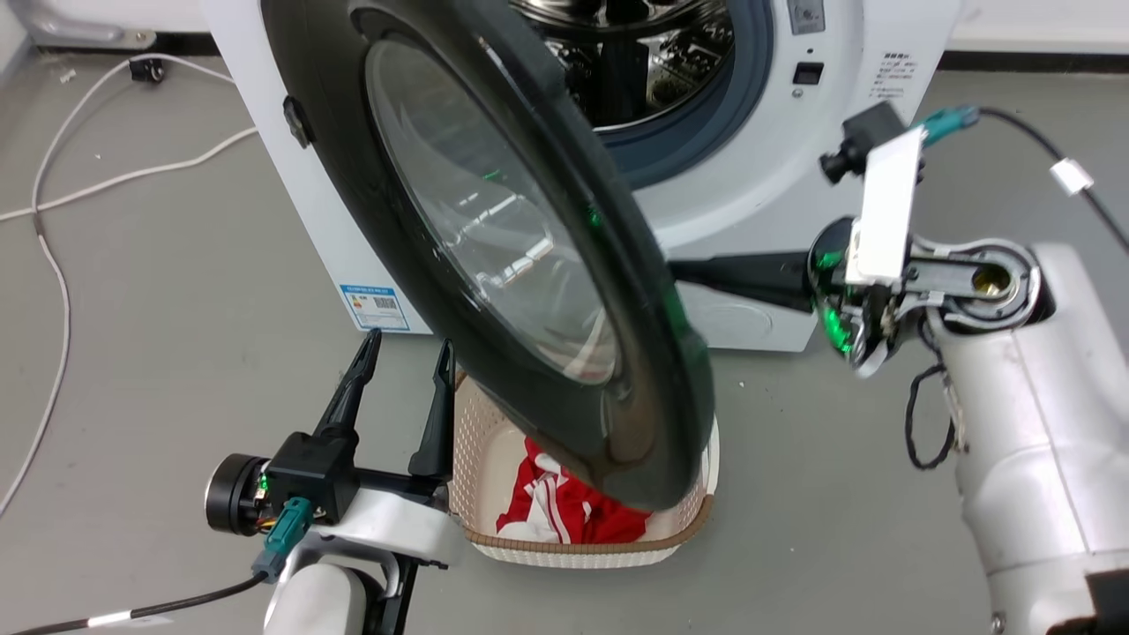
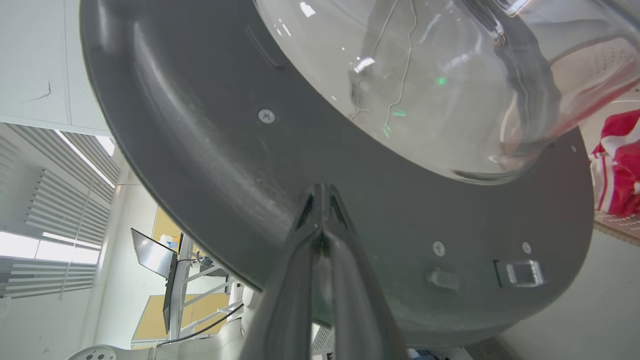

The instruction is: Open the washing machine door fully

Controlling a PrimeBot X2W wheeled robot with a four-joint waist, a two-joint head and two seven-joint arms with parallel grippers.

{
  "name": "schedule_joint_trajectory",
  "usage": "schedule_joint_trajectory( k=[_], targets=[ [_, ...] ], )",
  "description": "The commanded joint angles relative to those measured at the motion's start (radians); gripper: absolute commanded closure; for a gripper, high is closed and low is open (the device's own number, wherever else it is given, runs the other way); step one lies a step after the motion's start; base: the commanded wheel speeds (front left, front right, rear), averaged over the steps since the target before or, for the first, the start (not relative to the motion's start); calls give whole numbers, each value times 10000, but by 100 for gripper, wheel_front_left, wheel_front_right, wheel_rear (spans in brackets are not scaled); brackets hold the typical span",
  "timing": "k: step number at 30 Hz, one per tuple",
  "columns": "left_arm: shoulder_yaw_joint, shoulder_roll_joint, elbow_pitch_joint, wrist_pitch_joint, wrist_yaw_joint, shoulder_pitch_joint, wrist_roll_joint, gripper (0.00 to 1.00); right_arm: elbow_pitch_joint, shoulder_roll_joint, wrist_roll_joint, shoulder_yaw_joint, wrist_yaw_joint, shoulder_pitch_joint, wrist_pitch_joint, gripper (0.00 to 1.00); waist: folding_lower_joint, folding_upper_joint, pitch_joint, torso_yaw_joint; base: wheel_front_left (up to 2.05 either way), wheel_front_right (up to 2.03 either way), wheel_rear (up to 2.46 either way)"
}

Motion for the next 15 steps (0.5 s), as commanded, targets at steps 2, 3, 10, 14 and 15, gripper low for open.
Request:
schedule_joint_trajectory(
  k=[2,3,10,14,15],
  targets=[
    [18,-6,31,-26,64,182,-7,0,-163,129,240,276,0,418,108,100,2,0,-111,20,0,0,0],
    [27,-6,33,-26,68,164,-5,0,-227,136,468,459,0,521,69,100,2,0,-128,17,0,0,0],
    [33,-6,84,-26,128,223,-70,0,-544,119,1715,2039,0,985,-566,100,2,0,-298,1,0,0,0],
    [51,-7,112,-26,147,279,-71,0,-606,120,2176,2746,0,1107,-979,100,2,0,-348,-36,0,0,0],
    [48,-8,115,-26,156,281,-78,0,-625,121,2287,2886,0,1124,-1056,100,2,0,-350,-48,0,0,0]
  ],
)
